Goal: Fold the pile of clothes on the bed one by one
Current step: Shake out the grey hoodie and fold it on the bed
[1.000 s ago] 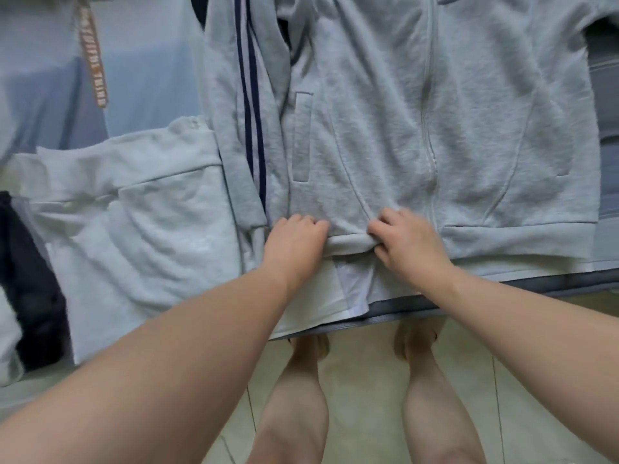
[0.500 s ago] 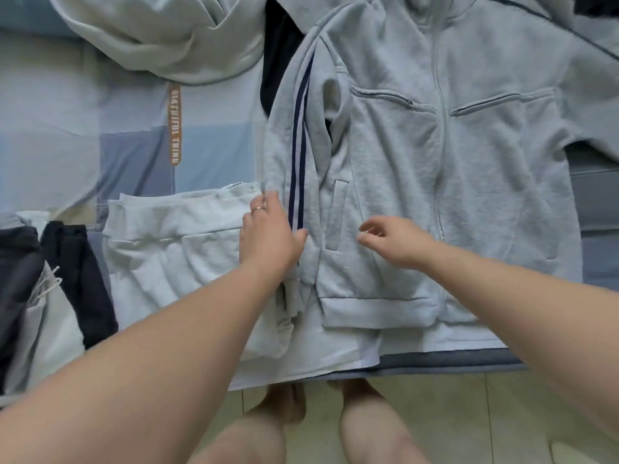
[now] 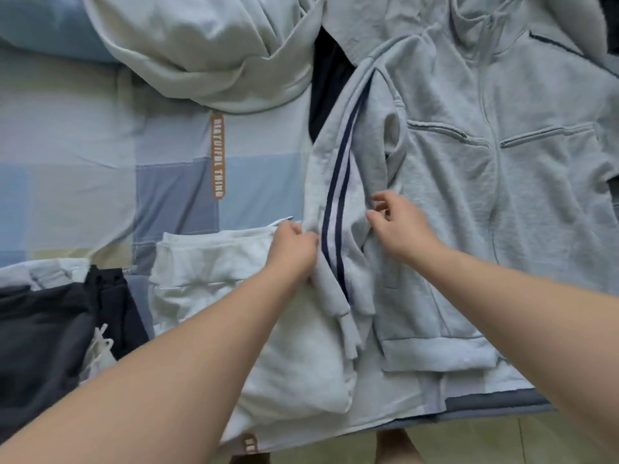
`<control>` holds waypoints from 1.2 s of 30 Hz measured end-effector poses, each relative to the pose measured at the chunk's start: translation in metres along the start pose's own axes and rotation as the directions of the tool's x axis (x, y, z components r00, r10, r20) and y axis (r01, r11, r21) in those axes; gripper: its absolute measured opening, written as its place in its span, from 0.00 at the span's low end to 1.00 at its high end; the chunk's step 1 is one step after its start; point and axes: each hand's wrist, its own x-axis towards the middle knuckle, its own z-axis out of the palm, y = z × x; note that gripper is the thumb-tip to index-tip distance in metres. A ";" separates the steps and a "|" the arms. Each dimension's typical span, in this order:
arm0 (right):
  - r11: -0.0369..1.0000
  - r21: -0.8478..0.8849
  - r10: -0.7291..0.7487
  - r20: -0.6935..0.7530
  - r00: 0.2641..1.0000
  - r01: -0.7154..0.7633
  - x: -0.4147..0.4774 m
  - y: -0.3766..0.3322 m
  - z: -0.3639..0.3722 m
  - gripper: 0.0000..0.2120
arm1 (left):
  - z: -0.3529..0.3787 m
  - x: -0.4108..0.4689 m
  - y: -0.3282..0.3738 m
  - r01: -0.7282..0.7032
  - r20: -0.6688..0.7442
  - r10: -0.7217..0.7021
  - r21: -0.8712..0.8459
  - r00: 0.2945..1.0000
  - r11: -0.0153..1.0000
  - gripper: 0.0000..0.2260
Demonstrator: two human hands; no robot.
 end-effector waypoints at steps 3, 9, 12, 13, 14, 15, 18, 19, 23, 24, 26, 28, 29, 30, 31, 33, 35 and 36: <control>0.998 -0.045 -0.050 -0.061 0.997 0.047 0.000 -0.036 0.011 0.22 | -0.074 0.016 0.012 -0.021 -0.082 0.015 -0.081 0.997 0.996 0.06; 0.942 -0.308 -0.139 -0.008 0.990 0.130 0.024 -0.125 0.043 0.26 | -0.220 0.061 0.056 -0.149 -0.115 0.226 0.465 0.967 0.873 0.13; 0.913 -0.392 -0.101 0.060 0.993 0.117 0.042 -0.158 0.066 0.27 | -0.259 0.083 0.052 -0.052 -0.229 0.279 0.681 0.933 0.731 0.08; 0.902 -0.416 -0.098 0.072 0.993 0.119 0.047 -0.164 0.074 0.27 | -0.266 0.089 0.047 -0.033 -0.263 0.316 0.720 0.911 0.693 0.08; 0.887 -0.443 -0.110 0.063 0.992 0.127 0.053 -0.169 0.080 0.26 | -0.269 0.093 0.042 -0.046 -0.272 0.367 0.747 0.890 0.664 0.09; 0.871 -0.471 -0.138 0.032 0.990 0.137 0.058 -0.174 0.085 0.24 | -0.269 0.097 0.036 -0.092 -0.250 0.421 0.761 0.872 0.643 0.10; 0.828 -0.528 -0.321 -0.171 0.931 0.188 0.075 -0.181 0.096 0.18 | -0.257 0.108 0.022 -0.291 -0.068 0.515 0.758 0.855 0.583 0.11; 0.816 -0.542 -0.381 -0.240 0.893 0.202 0.081 -0.183 0.098 0.18 | -0.253 0.112 0.019 -0.321 -0.016 0.511 0.760 0.859 0.564 0.12; 0.758 -0.605 -0.443 -0.204 0.873 0.244 0.108 -0.194 0.099 0.14 | -0.237 0.132 0.007 -0.256 -0.001 0.438 0.811 0.899 0.527 0.15; 0.738 -0.625 -0.415 -0.123 0.902 0.254 0.113 -0.196 0.101 0.14 | -0.232 0.135 0.004 -0.233 -0.026 0.431 0.810 0.902 0.538 0.16; 0.700 -0.661 -0.360 0.000 0.933 0.270 0.121 -0.195 0.104 0.14 | -0.224 0.139 -0.002 -0.201 -0.066 0.418 0.803 0.906 0.562 0.17; 0.682 -0.676 -0.345 0.038 0.938 0.278 0.127 -0.194 0.108 0.15 | -0.217 0.143 -0.003 -0.167 -0.081 0.393 0.813 0.916 0.558 0.18; 0.687 -0.669 -0.342 0.046 0.939 0.283 0.130 -0.194 0.109 0.16 | -0.215 0.146 -0.004 -0.149 -0.091 0.382 0.820 0.920 0.553 0.17; 0.698 -0.656 -0.339 0.052 0.939 0.288 0.133 -0.194 0.110 0.17 | -0.212 0.149 -0.003 -0.130 -0.105 0.371 0.822 0.923 0.555 0.15; 0.708 -0.643 -0.338 0.058 0.940 0.294 0.135 -0.195 0.110 0.17 | -0.211 0.153 -0.003 -0.110 -0.122 0.357 0.818 0.926 0.565 0.12; 0.713 -0.630 -0.347 0.065 0.935 0.308 0.138 -0.194 0.113 0.17 | -0.208 0.159 -0.002 -0.072 -0.151 0.322 0.807 0.934 0.587 0.09; 0.701 -0.645 -0.358 0.052 0.932 0.305 0.140 -0.192 0.115 0.16 | -0.206 0.162 0.000 -0.055 -0.158 0.290 0.791 0.944 0.609 0.11; 0.686 -0.665 -0.359 0.046 0.932 0.297 0.140 -0.191 0.115 0.16 | -0.208 0.161 0.002 -0.054 -0.164 0.276 0.767 0.947 0.639 0.12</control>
